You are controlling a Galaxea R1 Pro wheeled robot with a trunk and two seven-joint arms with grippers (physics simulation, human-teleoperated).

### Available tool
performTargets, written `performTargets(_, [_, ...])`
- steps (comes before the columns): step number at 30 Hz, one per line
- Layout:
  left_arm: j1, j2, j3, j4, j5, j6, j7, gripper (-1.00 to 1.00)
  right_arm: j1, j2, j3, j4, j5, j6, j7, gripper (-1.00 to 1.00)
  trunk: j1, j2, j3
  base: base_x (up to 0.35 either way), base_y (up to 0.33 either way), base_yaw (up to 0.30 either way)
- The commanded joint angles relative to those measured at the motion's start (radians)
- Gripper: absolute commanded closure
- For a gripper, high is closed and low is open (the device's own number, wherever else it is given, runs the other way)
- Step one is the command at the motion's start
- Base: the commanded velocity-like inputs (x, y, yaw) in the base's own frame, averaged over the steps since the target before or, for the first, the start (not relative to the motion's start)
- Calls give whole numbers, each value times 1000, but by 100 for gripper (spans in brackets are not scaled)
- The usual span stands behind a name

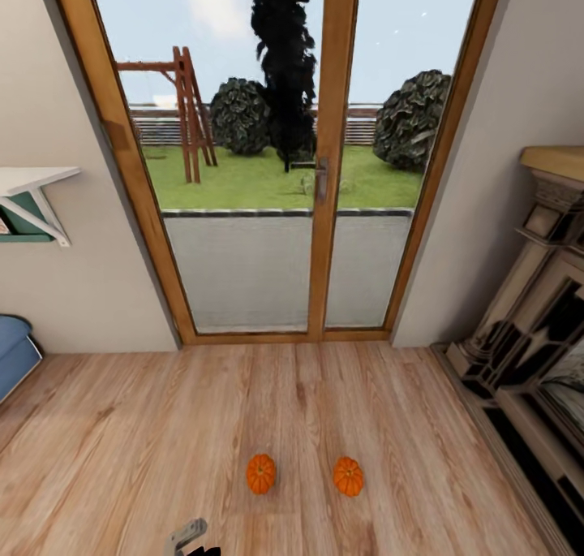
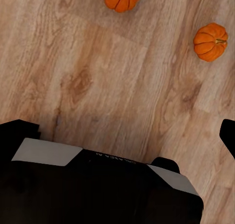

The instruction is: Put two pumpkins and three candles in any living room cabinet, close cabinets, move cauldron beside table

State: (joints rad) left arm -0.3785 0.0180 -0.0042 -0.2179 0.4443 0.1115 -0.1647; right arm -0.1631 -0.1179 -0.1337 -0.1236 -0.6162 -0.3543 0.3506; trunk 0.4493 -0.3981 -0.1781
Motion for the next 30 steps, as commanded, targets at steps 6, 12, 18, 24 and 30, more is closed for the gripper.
performTargets(6, [0, 1, 0, -1, 8, 7, -2, -100, -1, 2, -5, 127, -3, -30, -69, -100, 1, -2, -2, 113, 0, 0])
performTargets(12, [0, 2, 0, -2, 8, 7, -2, -100, -1, 13, -1, 152, 0, -25, -109, -100, 1, -2, -2, 111, 0, 0])
performTargets(18, [0, 0, 2, -2, 10, 8, -9, -100, -1, 75, -1, 160, -2, -24, -112, -100, 1, -2, -2, 106, 0, 0])
performTargets(24, [0, -10, 3, -6, 8, 15, -13, -100, -1, 79, -3, 160, -2, -23, -112, -100, 1, -2, -2, 44, 0, 0])
performTargets(30, [5, -17, -1, 29, 9, -13, -8, -100, -1, 80, -3, 160, -1, -23, -112, -100, 1, -2, -2, 3, 0, 0])
